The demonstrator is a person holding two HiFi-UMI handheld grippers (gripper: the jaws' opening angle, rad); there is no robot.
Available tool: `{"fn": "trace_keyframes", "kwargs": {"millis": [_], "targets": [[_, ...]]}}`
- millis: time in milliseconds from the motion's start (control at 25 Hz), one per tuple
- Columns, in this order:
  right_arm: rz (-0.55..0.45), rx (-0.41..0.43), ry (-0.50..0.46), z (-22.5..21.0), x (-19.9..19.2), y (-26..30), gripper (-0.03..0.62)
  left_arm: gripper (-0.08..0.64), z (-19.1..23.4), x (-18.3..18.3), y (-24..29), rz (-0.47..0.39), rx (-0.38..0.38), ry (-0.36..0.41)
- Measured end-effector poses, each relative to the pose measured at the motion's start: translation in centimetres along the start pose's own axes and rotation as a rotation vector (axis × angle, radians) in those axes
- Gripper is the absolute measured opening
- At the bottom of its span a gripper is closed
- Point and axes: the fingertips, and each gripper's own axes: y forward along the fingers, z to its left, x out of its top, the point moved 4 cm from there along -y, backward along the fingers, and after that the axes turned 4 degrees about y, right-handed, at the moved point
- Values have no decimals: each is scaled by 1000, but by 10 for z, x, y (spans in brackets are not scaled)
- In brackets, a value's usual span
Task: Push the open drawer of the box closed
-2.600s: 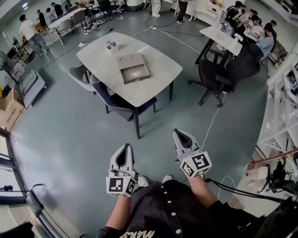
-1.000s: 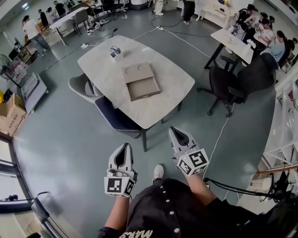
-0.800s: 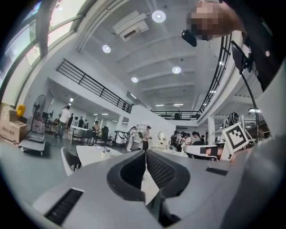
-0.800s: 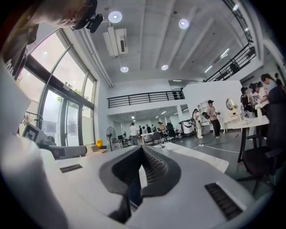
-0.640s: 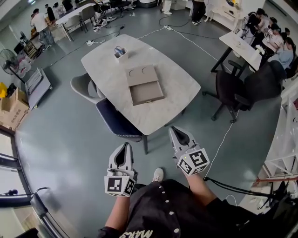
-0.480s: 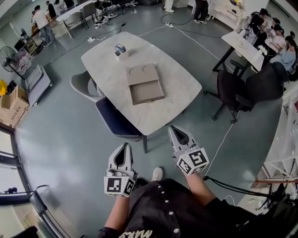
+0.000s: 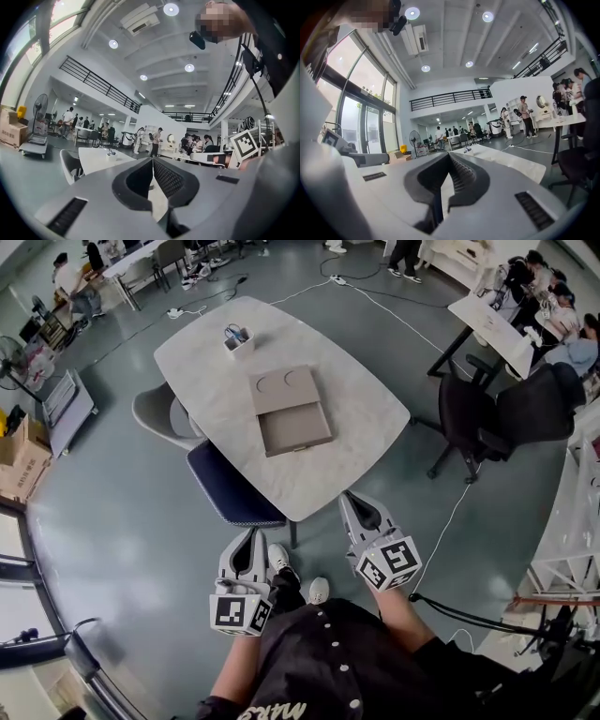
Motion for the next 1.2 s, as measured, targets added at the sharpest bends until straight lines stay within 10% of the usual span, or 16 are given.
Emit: {"fn": "trace_keyframes", "kwargs": {"millis": [1200], "targets": [[-1, -106, 14, -35, 35, 183, -3, 18, 133, 41, 181, 0, -172, -3]]}}
